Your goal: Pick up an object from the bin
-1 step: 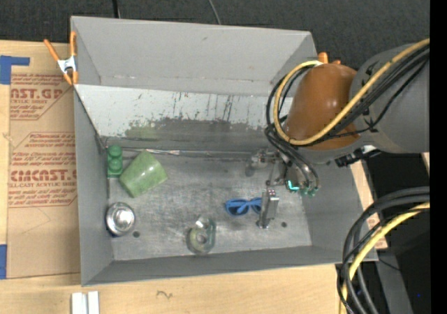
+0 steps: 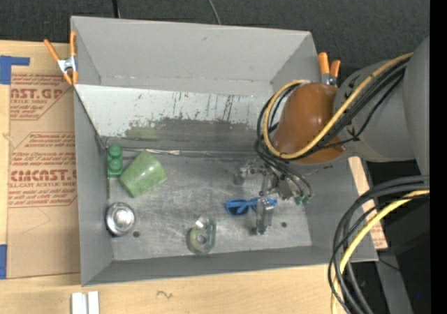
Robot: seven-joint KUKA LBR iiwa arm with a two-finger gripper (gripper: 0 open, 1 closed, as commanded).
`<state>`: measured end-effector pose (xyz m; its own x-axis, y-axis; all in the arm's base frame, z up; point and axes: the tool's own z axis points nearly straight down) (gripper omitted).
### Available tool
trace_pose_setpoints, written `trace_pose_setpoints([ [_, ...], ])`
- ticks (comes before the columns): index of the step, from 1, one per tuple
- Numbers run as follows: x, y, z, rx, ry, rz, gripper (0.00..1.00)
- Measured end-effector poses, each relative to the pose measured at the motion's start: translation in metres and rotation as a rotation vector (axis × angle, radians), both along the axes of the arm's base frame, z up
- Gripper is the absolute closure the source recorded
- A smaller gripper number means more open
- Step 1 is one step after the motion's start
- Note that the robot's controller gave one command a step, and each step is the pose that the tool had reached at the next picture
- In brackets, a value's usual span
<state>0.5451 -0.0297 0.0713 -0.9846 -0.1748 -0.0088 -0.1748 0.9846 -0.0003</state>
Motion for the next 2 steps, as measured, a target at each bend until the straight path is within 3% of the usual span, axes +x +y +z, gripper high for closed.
trace_pose_setpoints([
  [1, 0.000, 0.000, 0.001, 0.000, -0.001, 0.000, 1.00],
  [2, -0.008, 0.001, 0.158, -0.003, -0.002, 0.159, 1.00],
])
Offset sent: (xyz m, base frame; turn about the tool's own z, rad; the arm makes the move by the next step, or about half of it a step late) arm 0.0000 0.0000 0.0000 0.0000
